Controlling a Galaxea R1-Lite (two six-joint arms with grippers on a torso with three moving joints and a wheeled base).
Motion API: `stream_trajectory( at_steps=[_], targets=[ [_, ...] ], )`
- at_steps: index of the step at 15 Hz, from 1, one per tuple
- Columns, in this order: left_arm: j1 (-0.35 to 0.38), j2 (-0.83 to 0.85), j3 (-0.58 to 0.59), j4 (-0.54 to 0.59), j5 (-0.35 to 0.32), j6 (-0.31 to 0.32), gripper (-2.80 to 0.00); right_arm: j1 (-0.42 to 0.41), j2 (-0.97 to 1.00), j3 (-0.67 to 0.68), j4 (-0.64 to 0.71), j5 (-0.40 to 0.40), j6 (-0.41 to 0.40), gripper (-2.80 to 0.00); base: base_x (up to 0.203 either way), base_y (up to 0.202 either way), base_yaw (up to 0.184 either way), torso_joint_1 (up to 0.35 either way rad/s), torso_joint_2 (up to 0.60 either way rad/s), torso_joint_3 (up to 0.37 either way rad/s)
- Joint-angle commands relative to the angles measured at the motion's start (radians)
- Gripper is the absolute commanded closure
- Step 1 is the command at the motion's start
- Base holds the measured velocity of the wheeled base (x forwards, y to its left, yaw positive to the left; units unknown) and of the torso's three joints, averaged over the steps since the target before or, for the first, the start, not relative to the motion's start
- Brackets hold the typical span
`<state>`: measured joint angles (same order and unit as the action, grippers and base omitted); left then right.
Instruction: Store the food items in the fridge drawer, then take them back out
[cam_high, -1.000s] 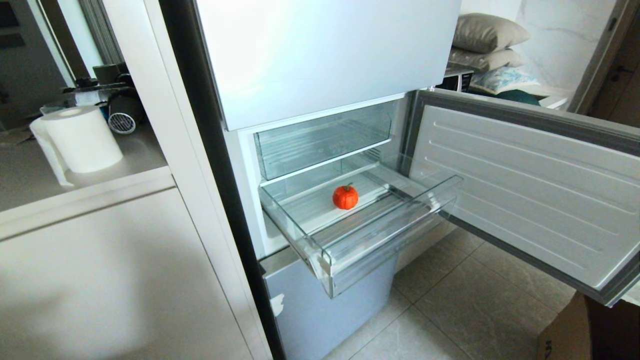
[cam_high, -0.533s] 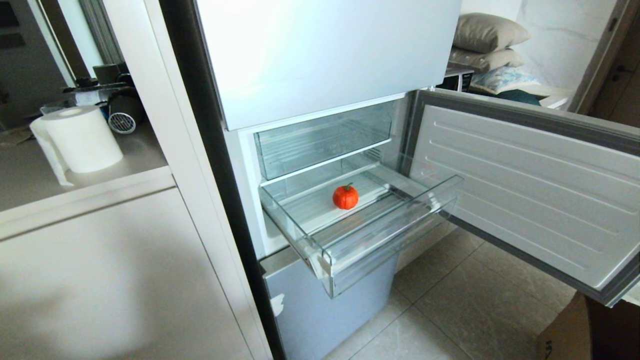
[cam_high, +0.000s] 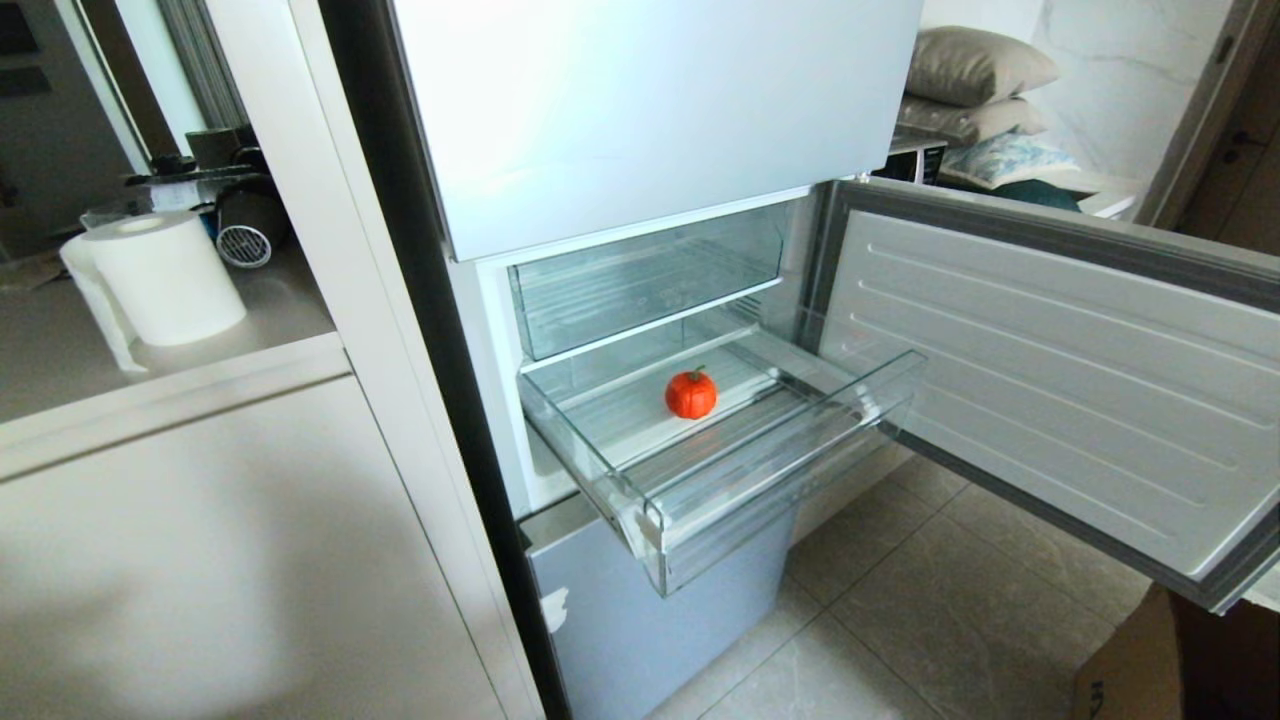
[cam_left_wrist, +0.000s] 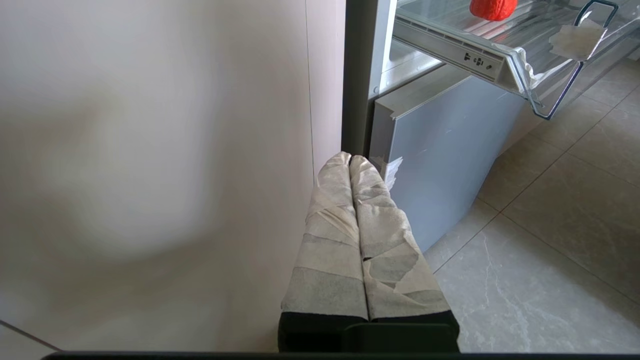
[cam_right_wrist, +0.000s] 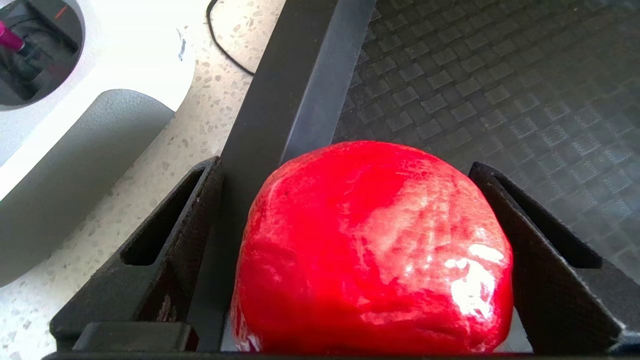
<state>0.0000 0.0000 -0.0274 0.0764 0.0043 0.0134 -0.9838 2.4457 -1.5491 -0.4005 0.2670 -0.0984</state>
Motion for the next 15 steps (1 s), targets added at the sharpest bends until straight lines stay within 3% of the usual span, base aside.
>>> stream_trajectory(
  at_steps=[1,14,15],
  targets=[
    [0.000,0.000,0.000,0.000,0.000,0.000,0.00,-0.003,-0.004,0.012,0.000,0.004,-0.001,-2.80,0.000,0.000,0.000,0.000,0.00,0.000],
    [0.000,0.000,0.000,0.000,0.000,0.000,0.00,-0.001,-0.044,0.105,0.000,0.040,0.000,-2.80,0.000,0.000,0.000,0.000,0.00,0.000],
    [0.000,0.000,0.000,0.000,0.000,0.000,0.00,0.001,-0.052,0.113,0.000,0.040,0.001,-0.30,0.000,0.000,0.000,0.000,0.00,0.000]
  ],
)
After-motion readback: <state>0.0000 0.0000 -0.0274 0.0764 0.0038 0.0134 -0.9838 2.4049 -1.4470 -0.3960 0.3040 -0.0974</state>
